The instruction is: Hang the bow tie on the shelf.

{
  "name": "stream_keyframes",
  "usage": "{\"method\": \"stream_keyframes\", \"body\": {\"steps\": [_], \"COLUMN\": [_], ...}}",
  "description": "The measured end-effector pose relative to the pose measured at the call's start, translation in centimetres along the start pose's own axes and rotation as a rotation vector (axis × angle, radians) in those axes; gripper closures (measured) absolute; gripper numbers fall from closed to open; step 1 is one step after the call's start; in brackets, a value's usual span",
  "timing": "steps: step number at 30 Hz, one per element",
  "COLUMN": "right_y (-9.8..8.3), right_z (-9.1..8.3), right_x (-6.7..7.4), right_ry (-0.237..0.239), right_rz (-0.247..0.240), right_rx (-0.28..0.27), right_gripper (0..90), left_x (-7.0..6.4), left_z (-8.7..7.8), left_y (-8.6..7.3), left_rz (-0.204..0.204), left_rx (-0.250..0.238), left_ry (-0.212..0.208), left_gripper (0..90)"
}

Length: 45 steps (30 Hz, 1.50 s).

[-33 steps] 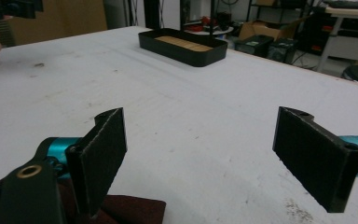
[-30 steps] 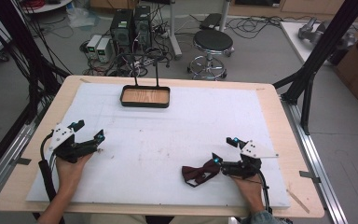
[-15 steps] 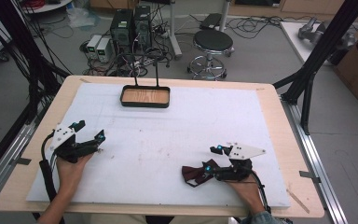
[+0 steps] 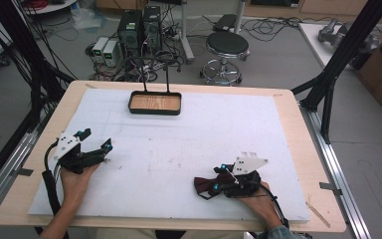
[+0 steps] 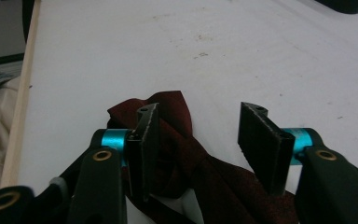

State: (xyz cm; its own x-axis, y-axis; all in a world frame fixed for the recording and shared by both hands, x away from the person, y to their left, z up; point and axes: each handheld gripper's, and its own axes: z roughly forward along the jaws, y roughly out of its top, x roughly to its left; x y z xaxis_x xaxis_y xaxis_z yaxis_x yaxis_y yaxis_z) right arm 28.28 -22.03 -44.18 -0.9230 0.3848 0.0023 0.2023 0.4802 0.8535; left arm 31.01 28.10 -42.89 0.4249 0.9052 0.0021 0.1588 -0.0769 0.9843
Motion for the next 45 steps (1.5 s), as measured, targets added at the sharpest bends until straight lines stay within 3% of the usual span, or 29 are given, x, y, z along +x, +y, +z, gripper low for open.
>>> {"method": "stream_keyframes", "body": {"steps": [12, 26, 37, 45], "right_y": [0.0, 0.0, 0.5, 2.4], "right_z": [0.7, 0.7, -0.4, -0.9], "right_x": [0.2, 0.3, -0.2, -1.1], "right_ry": [0.007, 0.018, -0.053, -0.093], "right_rz": [-0.032, -0.043, 0.005, 0.064], "right_rx": [0.069, 0.091, 0.008, -0.068], "right_gripper": [60.7, 76.4, 77.0, 77.1], "left_x": [0.0, 0.0, 0.0, 0.1], "left_z": [0.1, 0.1, 0.2, 0.2], "left_y": [-0.1, -0.1, -0.1, -0.1], "left_rz": [-0.004, -0.008, -0.012, -0.016], "left_rx": [0.015, 0.02, 0.021, 0.019], "left_ry": [0.003, 0.008, 0.007, 0.01], "left_gripper": [15.4, 15.4, 15.4, 15.4]}}
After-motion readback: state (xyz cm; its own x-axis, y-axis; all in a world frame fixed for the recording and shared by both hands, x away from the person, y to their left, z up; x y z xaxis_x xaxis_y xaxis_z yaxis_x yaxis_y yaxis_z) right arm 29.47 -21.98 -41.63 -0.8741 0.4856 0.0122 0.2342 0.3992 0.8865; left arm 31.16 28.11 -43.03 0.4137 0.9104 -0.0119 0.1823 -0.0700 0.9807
